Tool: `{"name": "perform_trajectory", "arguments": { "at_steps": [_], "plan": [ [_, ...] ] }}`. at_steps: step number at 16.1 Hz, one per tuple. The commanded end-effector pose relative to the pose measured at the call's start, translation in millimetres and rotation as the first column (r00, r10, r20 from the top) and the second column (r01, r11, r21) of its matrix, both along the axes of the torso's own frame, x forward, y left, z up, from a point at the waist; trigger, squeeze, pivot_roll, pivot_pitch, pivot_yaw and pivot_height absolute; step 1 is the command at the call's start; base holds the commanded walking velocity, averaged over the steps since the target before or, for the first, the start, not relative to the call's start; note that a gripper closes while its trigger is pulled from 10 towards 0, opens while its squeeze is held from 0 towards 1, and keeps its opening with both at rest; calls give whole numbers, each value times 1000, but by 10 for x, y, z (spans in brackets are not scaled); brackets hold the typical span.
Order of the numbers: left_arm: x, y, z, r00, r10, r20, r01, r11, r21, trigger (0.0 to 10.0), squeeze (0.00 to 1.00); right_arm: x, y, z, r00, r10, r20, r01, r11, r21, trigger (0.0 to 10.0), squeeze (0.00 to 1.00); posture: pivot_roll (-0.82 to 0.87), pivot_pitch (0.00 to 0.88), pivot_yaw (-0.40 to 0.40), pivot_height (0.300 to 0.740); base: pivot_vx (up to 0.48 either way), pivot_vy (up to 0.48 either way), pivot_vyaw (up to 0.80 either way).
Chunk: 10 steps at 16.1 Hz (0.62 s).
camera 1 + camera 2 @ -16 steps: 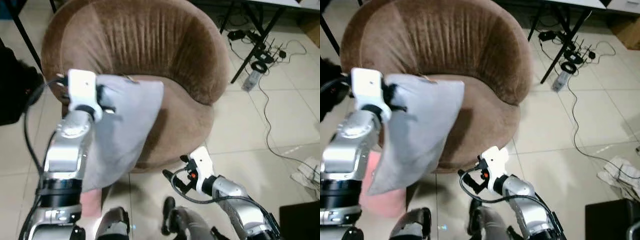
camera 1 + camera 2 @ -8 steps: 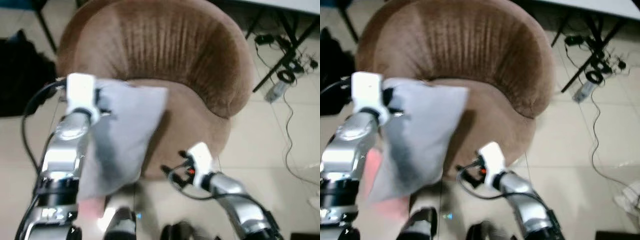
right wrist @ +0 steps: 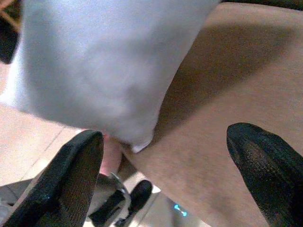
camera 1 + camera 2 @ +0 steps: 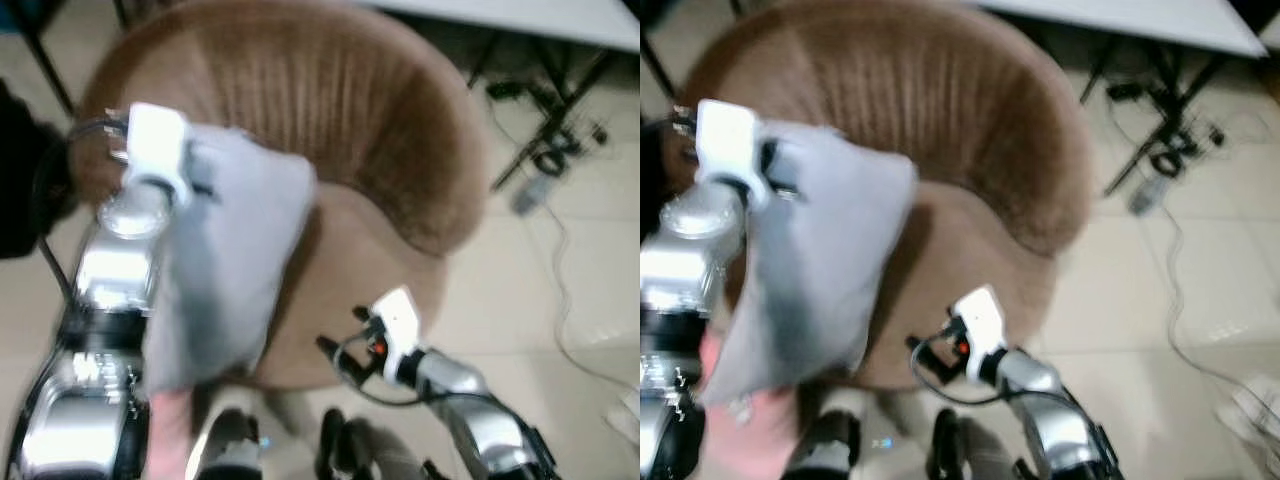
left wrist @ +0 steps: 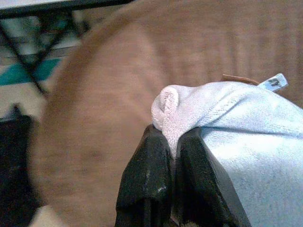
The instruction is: Move the pillow to the sofa from floor
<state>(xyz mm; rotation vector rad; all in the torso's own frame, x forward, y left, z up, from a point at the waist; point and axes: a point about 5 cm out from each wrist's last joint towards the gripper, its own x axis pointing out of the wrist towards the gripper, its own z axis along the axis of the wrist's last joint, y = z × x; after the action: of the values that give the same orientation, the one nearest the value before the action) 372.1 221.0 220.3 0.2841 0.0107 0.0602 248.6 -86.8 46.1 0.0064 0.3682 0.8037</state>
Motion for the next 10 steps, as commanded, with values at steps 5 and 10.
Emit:
{"name": "perform_trajectory", "arguments": {
  "at_steps": [5,10],
  "plan": [
    [267,412,452,998,50,40,-56,988,142,0,0,-69,-39,-48,998,-62,-21,62,998,2,10000,0,41,250,-65,740,0,0,0],
    [276,688,735,990,132,43,-138,953,270,0,0,-158,6,-131,994,-99,-40,99,995,15,10000,0,9,248,-22,740,0,0,0]
  ]
}}
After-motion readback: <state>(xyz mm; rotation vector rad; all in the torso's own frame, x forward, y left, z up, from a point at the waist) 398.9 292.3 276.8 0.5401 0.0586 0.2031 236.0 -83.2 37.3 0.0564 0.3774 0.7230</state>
